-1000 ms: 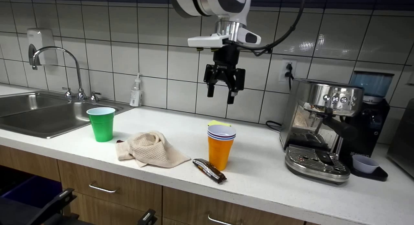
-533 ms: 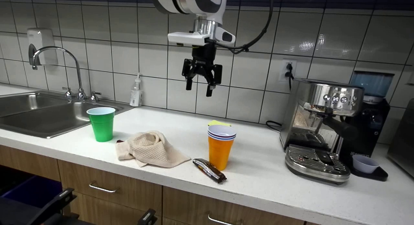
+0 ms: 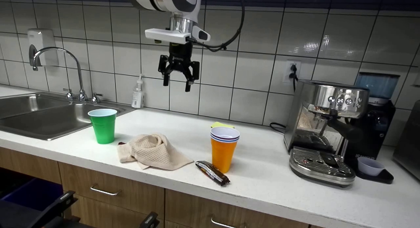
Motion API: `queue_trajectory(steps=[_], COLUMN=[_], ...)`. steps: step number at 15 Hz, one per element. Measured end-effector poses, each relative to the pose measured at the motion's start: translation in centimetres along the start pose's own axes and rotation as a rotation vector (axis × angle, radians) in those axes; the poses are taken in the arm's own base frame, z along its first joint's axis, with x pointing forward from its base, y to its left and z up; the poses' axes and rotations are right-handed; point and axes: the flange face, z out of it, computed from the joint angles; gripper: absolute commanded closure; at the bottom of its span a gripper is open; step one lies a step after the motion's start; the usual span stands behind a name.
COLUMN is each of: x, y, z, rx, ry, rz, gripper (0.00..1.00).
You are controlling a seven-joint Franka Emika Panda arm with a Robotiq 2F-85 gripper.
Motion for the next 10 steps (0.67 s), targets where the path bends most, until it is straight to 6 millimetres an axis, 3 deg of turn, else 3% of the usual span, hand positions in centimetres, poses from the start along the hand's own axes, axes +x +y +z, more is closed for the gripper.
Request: queue_trajectory(steps=[5, 10], x=[-0.8, -1.7], y=[-5.6, -9.2], z=[-0.4, -1.0], rx=[0.005, 0.012], ry=[0.006, 0.011], rz=[-0.129, -0.265], gripper=[0.0, 0.0])
